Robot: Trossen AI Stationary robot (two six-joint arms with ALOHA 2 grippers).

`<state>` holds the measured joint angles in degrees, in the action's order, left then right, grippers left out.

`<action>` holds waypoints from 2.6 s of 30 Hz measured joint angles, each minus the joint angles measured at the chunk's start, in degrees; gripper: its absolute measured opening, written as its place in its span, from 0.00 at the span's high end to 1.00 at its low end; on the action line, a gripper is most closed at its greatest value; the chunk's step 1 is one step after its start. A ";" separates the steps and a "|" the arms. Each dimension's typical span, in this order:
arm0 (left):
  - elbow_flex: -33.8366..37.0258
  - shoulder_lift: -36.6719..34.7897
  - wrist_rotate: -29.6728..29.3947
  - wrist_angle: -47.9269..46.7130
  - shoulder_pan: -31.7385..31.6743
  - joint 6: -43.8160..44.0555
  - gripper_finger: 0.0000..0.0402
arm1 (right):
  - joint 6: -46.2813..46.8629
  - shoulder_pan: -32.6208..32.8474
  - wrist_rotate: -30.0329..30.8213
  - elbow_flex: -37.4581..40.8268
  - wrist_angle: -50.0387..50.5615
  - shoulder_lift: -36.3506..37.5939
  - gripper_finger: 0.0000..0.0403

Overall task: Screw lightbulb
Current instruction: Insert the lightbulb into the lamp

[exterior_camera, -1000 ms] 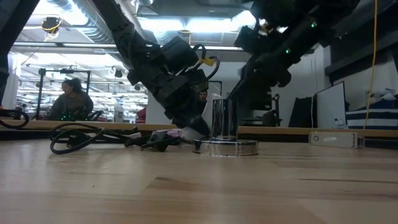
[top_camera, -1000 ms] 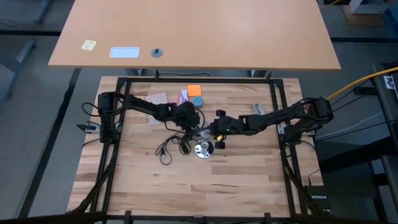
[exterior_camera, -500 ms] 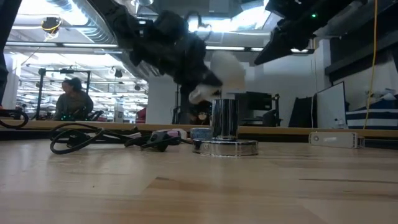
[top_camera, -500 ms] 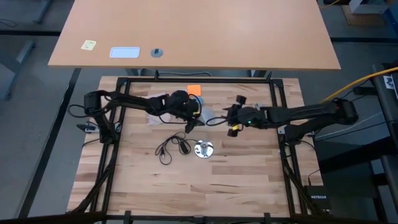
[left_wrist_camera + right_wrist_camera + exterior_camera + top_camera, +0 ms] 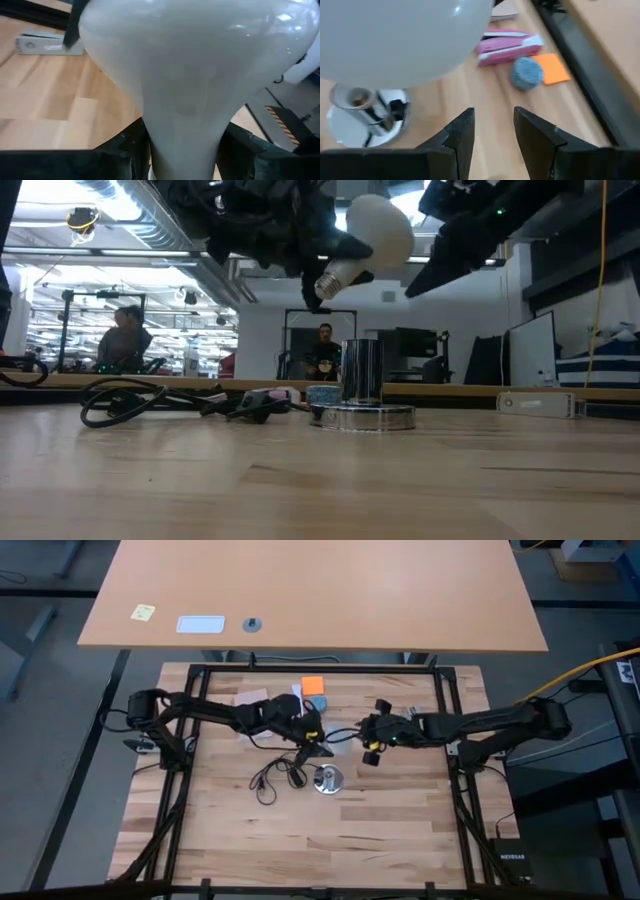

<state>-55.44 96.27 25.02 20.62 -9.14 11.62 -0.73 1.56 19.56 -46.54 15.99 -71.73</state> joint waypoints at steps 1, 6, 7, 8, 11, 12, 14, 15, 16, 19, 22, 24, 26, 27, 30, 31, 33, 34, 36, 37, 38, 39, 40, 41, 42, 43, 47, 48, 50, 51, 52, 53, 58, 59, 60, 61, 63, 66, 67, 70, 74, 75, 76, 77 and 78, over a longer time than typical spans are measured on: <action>0.00 0.00 0.00 0.00 0.34 0.02 0.59 | 0.50 0.31 -0.52 0.02 0.08 -0.62 0.65; 0.00 0.00 -0.09 -0.18 1.44 -0.02 0.59 | 0.85 3.50 -1.74 -0.02 -3.39 -1.81 0.65; 0.00 0.00 -0.09 -0.22 1.64 -0.02 0.59 | 0.90 4.36 -1.83 -0.03 -3.50 -1.87 0.65; 0.00 0.00 -0.12 -0.37 1.70 -0.02 0.59 | 0.92 5.24 -1.83 0.00 -3.32 -1.87 0.65; 0.02 0.00 -0.34 -0.21 1.68 -0.02 0.59 | 1.90 7.39 -1.83 0.00 -4.76 -1.86 0.65; 0.02 0.00 -0.35 -0.24 1.68 -0.02 0.59 | 2.26 8.00 -1.72 0.00 -5.51 -1.85 0.65; 0.02 0.00 -0.31 -0.17 1.68 -0.07 0.59 | 2.57 9.09 -0.30 0.00 -7.01 -1.87 0.65; 0.02 0.00 -0.33 -0.13 1.87 -0.07 0.59 | 2.67 9.48 1.02 0.00 -7.85 -1.87 0.65; 0.02 0.00 -0.53 -0.19 2.04 -0.07 0.59 | 2.71 9.80 2.10 0.00 -8.80 -1.87 0.65; 0.04 0.02 -1.01 -0.18 2.58 -1.02 0.59 | 2.68 10.10 4.86 0.00 -11.96 -1.87 0.65; 0.04 0.02 -2.48 -0.04 3.32 -2.08 0.59 | 2.50 10.10 5.22 0.01 -14.37 -1.87 0.65; 0.04 0.02 -3.24 -0.09 3.68 -2.86 0.59 | 2.45 10.10 5.05 0.07 -14.67 -1.87 0.65; 0.04 0.02 -3.68 -0.15 3.91 -2.94 0.59 | 2.41 10.10 4.78 0.07 -14.09 -1.87 0.65; 0.04 0.02 -3.69 -0.26 3.88 -2.82 0.59 | 2.38 10.10 4.49 0.07 -13.44 -1.87 0.65; 0.04 0.07 -3.70 -0.73 3.91 -2.72 0.59 | 2.34 10.10 3.71 0.06 -10.53 -1.87 0.65; 0.04 0.07 -3.71 -0.83 3.88 -2.65 0.59 | 2.32 10.10 3.68 0.05 -9.86 -1.87 0.65; 0.04 0.07 -3.69 -1.17 3.88 -2.48 0.59 | 2.27 10.10 3.51 0.04 -8.93 -1.73 0.65; 0.04 -0.04 -3.69 -1.89 3.88 -2.47 0.59 | 2.23 10.10 3.45 0.04 -8.19 -1.53 0.65; 0.07 -0.21 -3.68 -4.07 3.88 -2.64 0.59 | 1.92 10.10 3.40 0.04 -7.93 -1.35 0.65; 0.07 -0.52 -3.68 -5.04 3.79 -2.58 0.59 | 1.87 10.10 3.38 0.02 -7.14 -0.93 0.65; 0.11 -1.03 -3.72 -6.50 3.75 -2.05 0.59 | 1.84 10.10 3.35 0.02 -5.90 -0.64 0.65; 0.13 -1.33 -3.67 -7.19 3.73 -1.62 0.59 | 1.85 10.10 3.35 0.02 -5.06 -0.27 0.65; 0.11 -1.84 -3.71 -7.62 3.73 -1.16 0.59 | 1.90 10.10 3.35 -0.05 -3.80 0.19 0.65; 0.11 -2.18 -3.70 -8.67 3.73 -0.97 0.59 | 1.93 10.10 3.31 -0.03 -2.06 0.62 0.65; 0.11 -2.32 -3.64 -9.07 3.75 -0.92 0.59 | 1.92 10.10 3.33 0.00 -0.68 1.08 0.65; 0.11 -2.63 -3.69 -9.30 3.75 -1.03 0.59 | 1.93 10.10 3.31 0.00 -0.13 1.60 0.65; 0.09 -3.93 -3.64 -9.72 3.40 -1.75 0.59 | 1.91 10.08 3.32 0.00 2.82 5.01 0.65; 0.11 -4.37 -3.59 -9.91 3.15 -1.69 0.59 | 1.90 10.08 3.33 0.00 3.19 6.01 0.65; 0.10 -5.75 -3.61 -10.72 2.50 -1.55 0.59 | 1.82 10.08 3.60 -0.02 4.54 8.54 0.65; 0.11 -6.61 -3.61 -11.77 2.09 -1.55 0.59 | 1.80 10.08 3.98 -0.02 5.50 9.84 0.65; 0.10 -7.73 -3.63 -12.50 1.67 -1.53 0.59 | 1.78 10.08 4.33 -0.02 5.96 11.30 0.65; 0.09 -8.94 -3.66 -14.09 1.21 -1.55 0.59 | 1.81 10.07 4.56 -0.01 6.78 12.77 0.65; 0.09 -16.49 -4.23 -23.56 -1.02 -1.46 0.59 | 1.80 10.06 4.99 -0.02 10.61 20.22 0.65; 0.09 -18.20 -5.06 -25.76 -1.26 -1.27 0.59 | 1.79 10.06 5.01 -0.02 11.11 21.50 0.65; 0.09 -19.96 -6.29 -28.41 -1.50 -1.19 0.59 | 1.78 10.06 5.02 -0.01 11.56 22.83 0.65; 0.09 -21.54 -7.73 -30.86 -1.66 -1.05 0.59 | 1.79 10.06 5.02 0.00 12.26 24.01 0.65; 0.09 -25.02 -10.96 -35.96 -1.73 -0.60 0.59 | 1.79 10.06 5.06 0.00 12.83 26.00 0.65; 0.65 -29.87 -15.37 -41.62 -0.92 1.74 0.59 | 1.79 10.06 5.10 -0.02 13.97 27.98 0.65; 1.32 -31.69 -16.72 -42.31 -0.33 2.99 0.59 | 1.79 10.06 5.10 0.00 14.50 28.37 0.65; 4.81 -36.68 -20.86 -42.36 2.38 7.16 0.59 | 1.79 10.06 5.09 -0.01 16.15 28.73 0.65; 12.16 -42.63 -30.13 -39.48 8.23 15.25 0.59 | 1.82 10.10 5.04 0.02 19.53 28.75 0.65; 14.60 -43.72 -32.89 -36.95 10.01 17.34 0.59 | 1.88 10.10 5.04 0.27 19.66 28.75 0.65; 17.24 -44.65 -35.54 -33.65 11.93 19.38 0.59 | 1.92 10.10 5.02 0.73 19.63 28.73 0.65; 20.13 -45.30 -38.24 -29.27 13.76 21.05 0.59 | 1.92 10.10 5.02 1.38 19.46 28.71 0.65; 23.11 -45.41 -40.81 -23.91 15.52 22.56 0.59 | 1.95 10.10 4.97 2.19 18.78 28.65 0.65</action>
<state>-32.33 50.86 -15.79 -3.29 6.38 34.18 1.21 11.66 24.53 -44.36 34.76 -43.08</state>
